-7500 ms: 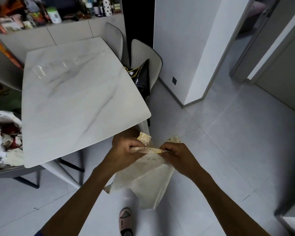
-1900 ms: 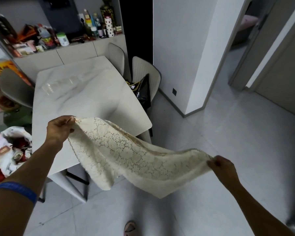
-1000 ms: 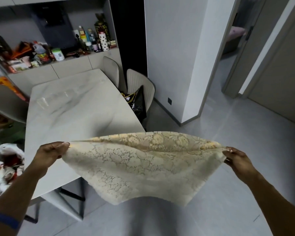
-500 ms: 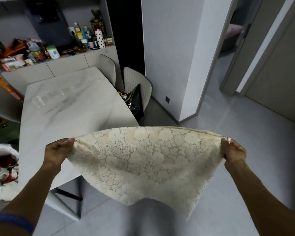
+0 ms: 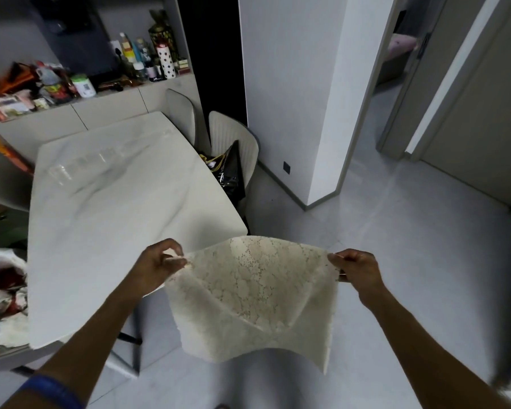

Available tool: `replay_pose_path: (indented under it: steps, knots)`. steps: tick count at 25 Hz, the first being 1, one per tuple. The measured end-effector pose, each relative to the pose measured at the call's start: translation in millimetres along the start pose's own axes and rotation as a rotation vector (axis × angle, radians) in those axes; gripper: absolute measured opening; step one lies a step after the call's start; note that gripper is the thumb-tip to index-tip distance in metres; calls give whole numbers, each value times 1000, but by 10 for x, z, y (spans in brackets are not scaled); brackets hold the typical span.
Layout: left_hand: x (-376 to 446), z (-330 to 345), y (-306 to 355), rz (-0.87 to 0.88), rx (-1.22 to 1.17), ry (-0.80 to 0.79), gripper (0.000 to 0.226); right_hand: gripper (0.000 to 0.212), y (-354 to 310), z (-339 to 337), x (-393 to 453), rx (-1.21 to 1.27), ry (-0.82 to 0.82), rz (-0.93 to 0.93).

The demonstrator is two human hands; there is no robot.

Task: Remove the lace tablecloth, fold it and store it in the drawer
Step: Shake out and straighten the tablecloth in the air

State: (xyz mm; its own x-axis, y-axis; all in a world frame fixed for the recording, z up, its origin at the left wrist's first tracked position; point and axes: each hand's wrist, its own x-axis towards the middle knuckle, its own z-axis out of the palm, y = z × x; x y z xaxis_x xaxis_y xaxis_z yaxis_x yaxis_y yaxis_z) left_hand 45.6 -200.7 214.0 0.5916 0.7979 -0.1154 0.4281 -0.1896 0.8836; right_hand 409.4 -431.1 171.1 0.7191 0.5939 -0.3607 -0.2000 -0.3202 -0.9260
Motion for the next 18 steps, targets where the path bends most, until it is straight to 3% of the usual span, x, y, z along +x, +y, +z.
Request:
replay_pose_path:
  steps: [4, 8, 13, 16, 18]
  knots:
    - [-25, 547, 195, 160, 299, -13, 29, 15, 50, 486, -350, 118, 65, 22]
    - [-102, 1040, 420, 11, 403, -21, 40, 12, 159, 875, -815, 8, 12, -17]
    - [-230, 1445, 512, -339, -3, -240, 35, 10, 275, 1213, -1282, 88, -148, -9]
    - [-298, 1417, 480, -231, -31, -411, 16, 23, 307, 1222, -1344, 96, -267, 9]
    - [-316, 1334, 411, -157, -43, -472, 16, 26, 331, 1170, -1358, 122, -335, 3]
